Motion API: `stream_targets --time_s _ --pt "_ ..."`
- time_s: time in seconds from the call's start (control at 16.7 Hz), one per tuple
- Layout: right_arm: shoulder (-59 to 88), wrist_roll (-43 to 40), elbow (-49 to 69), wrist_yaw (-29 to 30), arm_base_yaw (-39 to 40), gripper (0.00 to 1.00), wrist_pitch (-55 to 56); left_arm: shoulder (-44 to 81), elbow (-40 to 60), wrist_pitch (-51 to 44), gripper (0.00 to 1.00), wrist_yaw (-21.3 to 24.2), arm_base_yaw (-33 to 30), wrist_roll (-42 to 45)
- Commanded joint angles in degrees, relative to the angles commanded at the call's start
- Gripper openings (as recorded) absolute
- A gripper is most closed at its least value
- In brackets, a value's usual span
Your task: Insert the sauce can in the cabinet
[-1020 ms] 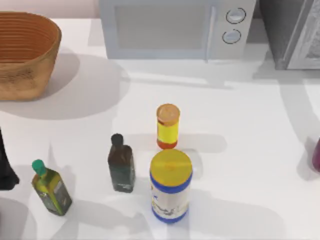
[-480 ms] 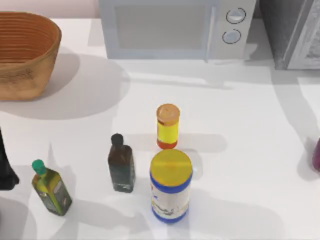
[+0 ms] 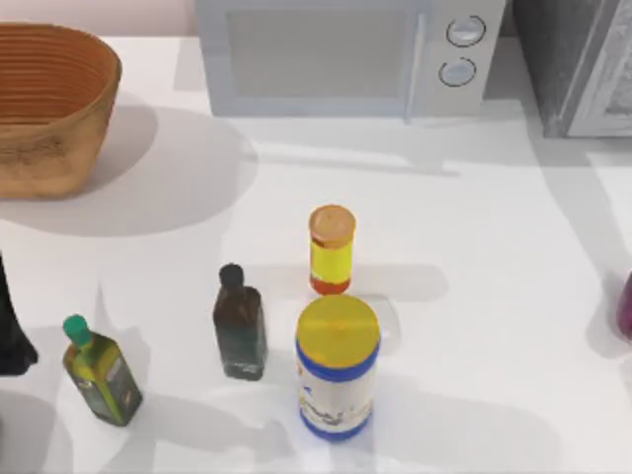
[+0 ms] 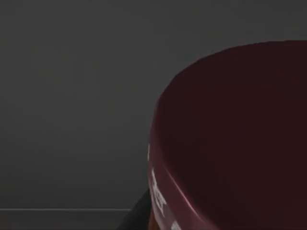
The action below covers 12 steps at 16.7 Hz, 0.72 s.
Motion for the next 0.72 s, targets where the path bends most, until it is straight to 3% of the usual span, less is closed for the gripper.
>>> stream_targets --time_s 0.3,0.72 --pt "15.3 0.0 10.0 -1.2 -2.1 0.0 0.5 0.0 0.0 0.0 1.0 0.0 0.0 0.0" --pt "18.4 0.0 13.6 -2.5 -3.0 0.0 2.3 0.0 0.0 0.0 1.0 0.0 0.0 0.0"
